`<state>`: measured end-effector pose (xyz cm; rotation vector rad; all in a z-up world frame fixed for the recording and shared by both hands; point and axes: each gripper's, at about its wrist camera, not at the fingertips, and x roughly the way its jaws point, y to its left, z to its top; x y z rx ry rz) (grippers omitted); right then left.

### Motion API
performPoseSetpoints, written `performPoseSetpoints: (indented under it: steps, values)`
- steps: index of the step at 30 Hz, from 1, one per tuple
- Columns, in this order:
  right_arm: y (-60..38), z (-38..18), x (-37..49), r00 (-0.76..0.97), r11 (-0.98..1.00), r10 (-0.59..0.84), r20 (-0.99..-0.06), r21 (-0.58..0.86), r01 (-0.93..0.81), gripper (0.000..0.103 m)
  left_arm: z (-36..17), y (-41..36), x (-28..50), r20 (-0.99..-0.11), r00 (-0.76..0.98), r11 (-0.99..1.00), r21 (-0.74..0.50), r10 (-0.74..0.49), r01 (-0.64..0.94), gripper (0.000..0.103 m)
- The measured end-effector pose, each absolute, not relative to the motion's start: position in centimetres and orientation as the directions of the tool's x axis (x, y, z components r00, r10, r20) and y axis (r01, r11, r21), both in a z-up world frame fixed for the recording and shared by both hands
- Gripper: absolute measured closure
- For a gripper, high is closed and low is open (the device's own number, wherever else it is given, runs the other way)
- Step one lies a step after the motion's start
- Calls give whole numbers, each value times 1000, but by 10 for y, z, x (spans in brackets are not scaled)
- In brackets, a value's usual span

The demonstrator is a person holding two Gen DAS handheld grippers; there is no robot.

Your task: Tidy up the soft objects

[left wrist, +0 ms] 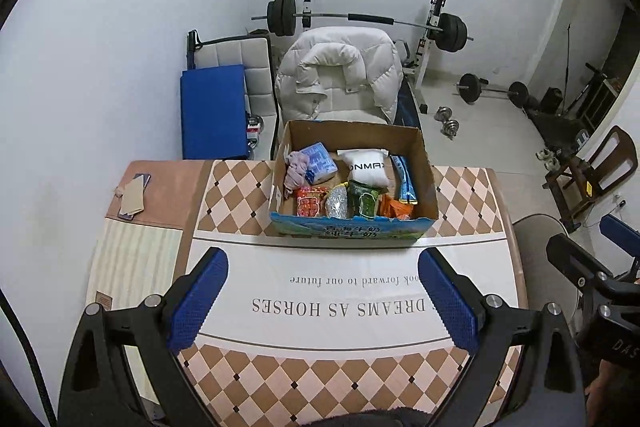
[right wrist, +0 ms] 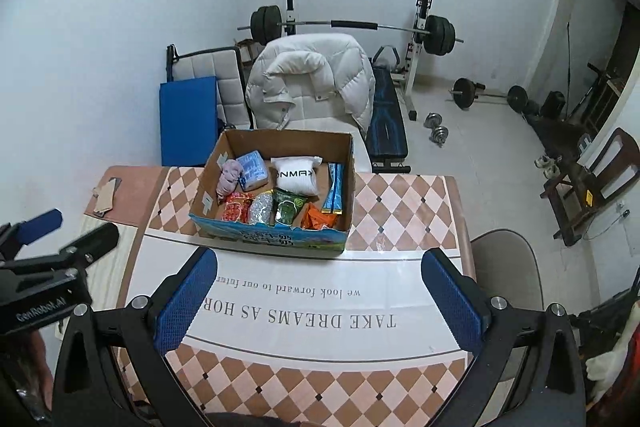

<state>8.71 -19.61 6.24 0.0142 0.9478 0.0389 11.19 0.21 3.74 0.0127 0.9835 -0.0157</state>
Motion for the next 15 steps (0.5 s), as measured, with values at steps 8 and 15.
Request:
performPoseSetpoints:
  steps: [8, 15]
  values:
    - [-196, 72, 71, 590, 1000, 25, -807, 15, -22, 0, 50, 3, 100, -806, 591, 1000, -1, -5, 7, 6]
    - [-198, 71, 75, 601, 1000, 6, -799, -1, -11, 0, 49, 4, 105, -801, 598, 1000, 10, 15, -12, 6]
